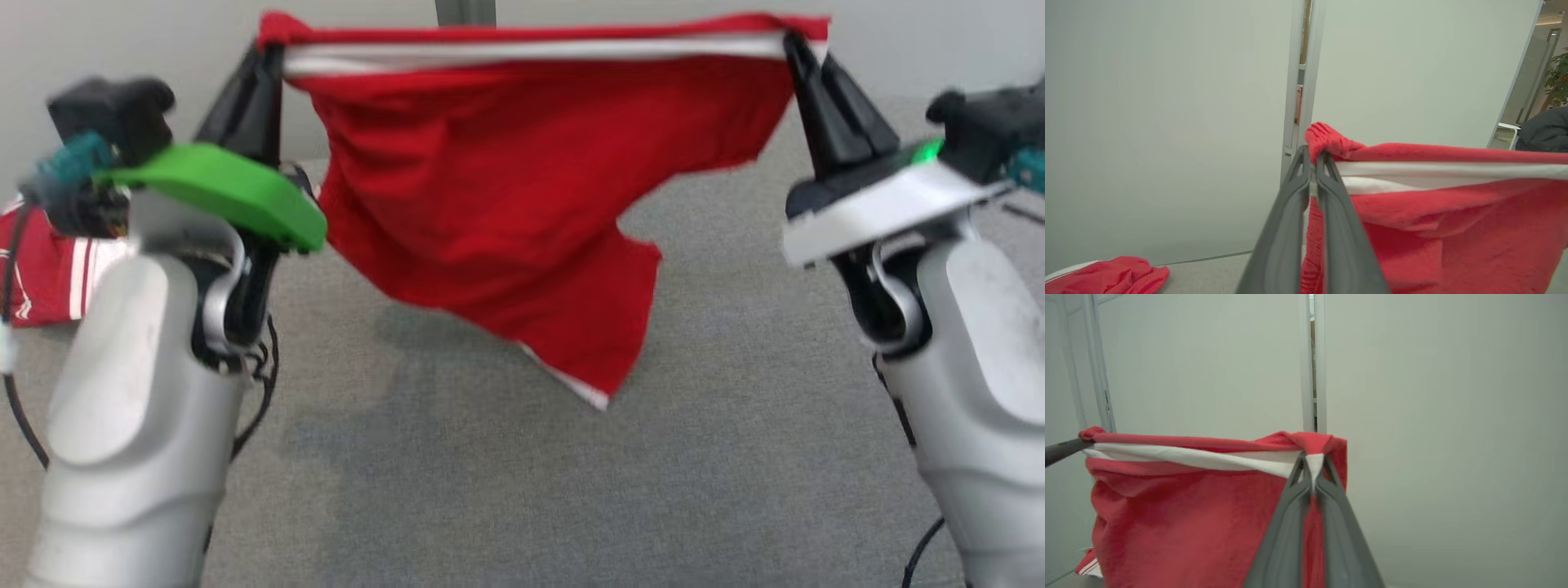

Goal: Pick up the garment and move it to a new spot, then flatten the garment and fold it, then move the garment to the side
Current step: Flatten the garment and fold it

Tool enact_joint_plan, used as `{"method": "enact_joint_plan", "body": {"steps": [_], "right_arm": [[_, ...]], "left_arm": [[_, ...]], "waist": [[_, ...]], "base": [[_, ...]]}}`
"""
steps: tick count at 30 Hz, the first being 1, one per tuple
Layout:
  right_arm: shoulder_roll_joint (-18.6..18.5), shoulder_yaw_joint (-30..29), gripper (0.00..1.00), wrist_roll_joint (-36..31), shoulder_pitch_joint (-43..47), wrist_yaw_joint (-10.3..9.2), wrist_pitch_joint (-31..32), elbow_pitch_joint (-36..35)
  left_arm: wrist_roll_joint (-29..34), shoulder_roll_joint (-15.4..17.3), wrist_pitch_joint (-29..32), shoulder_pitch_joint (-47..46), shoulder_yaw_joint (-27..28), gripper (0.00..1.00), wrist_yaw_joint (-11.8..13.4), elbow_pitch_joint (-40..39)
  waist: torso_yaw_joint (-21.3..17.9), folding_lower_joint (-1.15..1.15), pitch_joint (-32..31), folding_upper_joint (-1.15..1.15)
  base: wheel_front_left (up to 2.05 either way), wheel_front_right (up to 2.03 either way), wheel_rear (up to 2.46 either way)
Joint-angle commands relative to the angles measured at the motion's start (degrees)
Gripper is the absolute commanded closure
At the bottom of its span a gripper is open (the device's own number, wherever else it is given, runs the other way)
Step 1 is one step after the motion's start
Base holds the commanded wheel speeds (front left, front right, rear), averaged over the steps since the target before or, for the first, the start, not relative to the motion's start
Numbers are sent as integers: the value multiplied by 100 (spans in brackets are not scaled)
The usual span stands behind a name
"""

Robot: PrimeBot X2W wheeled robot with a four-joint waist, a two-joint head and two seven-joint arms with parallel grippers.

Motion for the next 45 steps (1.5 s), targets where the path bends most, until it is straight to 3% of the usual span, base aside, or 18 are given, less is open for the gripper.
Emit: {"method": "enact_joint_plan", "body": {"steps": [1,5,8,12,16,23,29,38,45], "right_arm": [[32,55,100,-101,-559,-12,-181,384],[300,83,100,-366,-2011,-13,-748,1721],[587,2,100,-512,-2603,-14,-968,2587],[833,168,100,-620,-2723,-13,-1049,3299],[933,183,100,-693,-2303,-12,-1045,3420],[980,17,100,-582,-1186,-12,-1049,2833],[958,-153,100,-635,-51,-13,-1049,1857],[968,-494,100,-656,1544,-14,-1051,588],[980,-633,100,-687,2904,-14,-1051,-120]], "left_arm": [[-14,-41,-95,-490,100,100,-40,335],[-62,-94,-415,-1768,306,100,-103,1490],[-99,-234,-833,-2300,419,100,-115,2296],[-69,-407,-1161,-2496,309,100,-255,3195],[-120,-512,-1366,-2295,221,100,-403,3928],[-335,-667,-1712,-1658,139,100,-699,4616],[-474,-701,-1993,-989,127,100,-836,4508],[-645,-776,-2155,423,150,100,-807,3468],[-734,-806,-2135,1957,-48,100,-480,2240]], "waist": [[-168,0,627,0],[-258,0,981,0],[-276,0,1218,0],[-245,0,1610,0],[-179,0,1938,0],[-61,0,1904,0],[-2,0,1624,0],[162,0,870,0],[276,0,40,0]], "base": [[0,0,0],[0,0,0],[0,0,0],[0,0,0],[0,0,0],[0,0,0],[0,0,0],[0,0,0],[0,0,0]]}}
